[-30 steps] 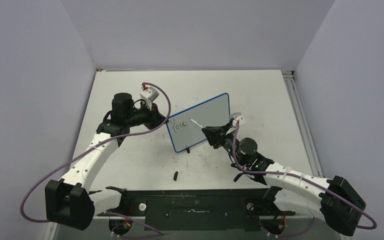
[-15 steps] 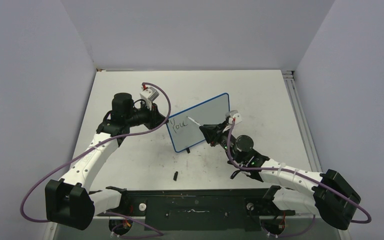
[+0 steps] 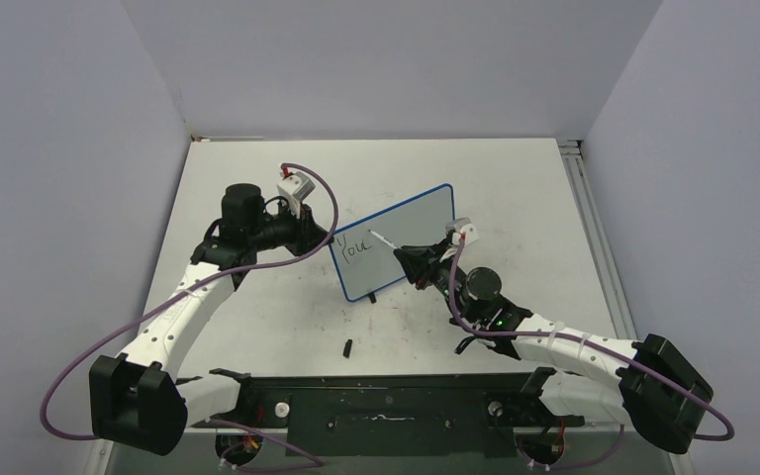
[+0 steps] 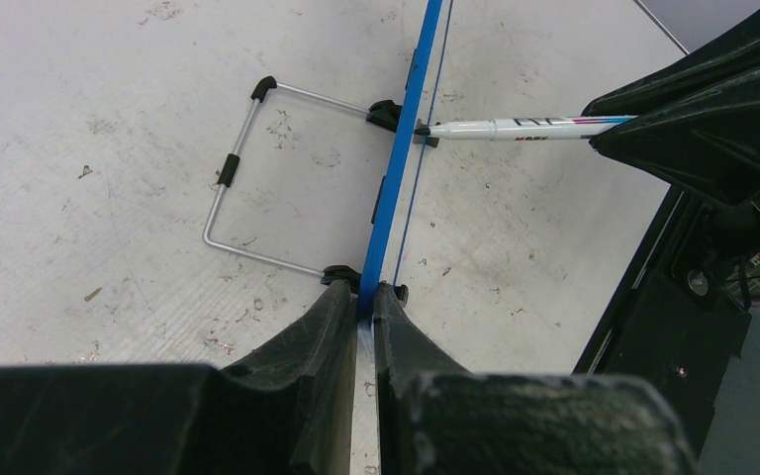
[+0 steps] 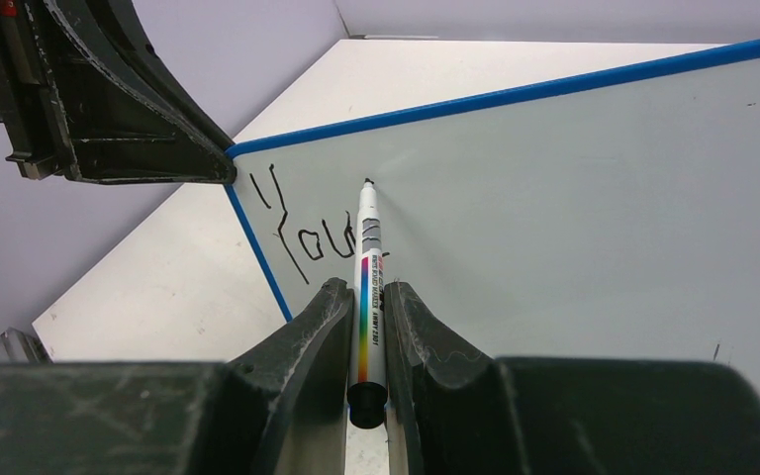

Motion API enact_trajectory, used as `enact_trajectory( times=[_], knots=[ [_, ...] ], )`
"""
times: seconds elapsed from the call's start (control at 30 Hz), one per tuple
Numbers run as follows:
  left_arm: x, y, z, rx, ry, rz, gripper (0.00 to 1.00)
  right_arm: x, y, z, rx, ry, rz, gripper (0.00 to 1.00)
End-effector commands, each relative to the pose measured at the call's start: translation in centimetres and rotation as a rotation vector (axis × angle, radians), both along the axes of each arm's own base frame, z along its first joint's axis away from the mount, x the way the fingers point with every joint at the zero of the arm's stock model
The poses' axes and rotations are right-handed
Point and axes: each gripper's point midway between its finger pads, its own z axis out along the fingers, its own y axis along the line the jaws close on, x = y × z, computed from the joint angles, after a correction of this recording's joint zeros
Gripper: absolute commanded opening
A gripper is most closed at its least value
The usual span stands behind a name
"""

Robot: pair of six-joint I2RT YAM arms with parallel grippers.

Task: Write a sentence on the whiteboard

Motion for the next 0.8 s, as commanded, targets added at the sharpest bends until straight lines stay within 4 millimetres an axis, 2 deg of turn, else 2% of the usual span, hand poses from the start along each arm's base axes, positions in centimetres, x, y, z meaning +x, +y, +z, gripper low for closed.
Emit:
enact_trajectory(
  times=[0.0,0.5,0.63,0.77],
  knots=[
    [-0.2,-0.4,0.3,-0.016,0.007,-0.023,0.0,0.6,-0.6,2.3,0.054,-0.037,-0.04,0.05],
    [-0.2,-0.4,0.4,-0.019,0.003,-0.023,0.0,0.2,-0.6,0.8,0.041,0.001,-0.025,0.05],
    [-0.2,-0.4,0.4,-0.019,0.003,-0.023,0.0,-0.2,-0.1,1.0,0.042,-0.005,0.007,0.05],
    [-0.2,-0.4,0.4,-0.018,0.004,-0.022,0.0,-0.9,0.2,2.1,0.073,-0.034,0.048,0.05]
  ],
)
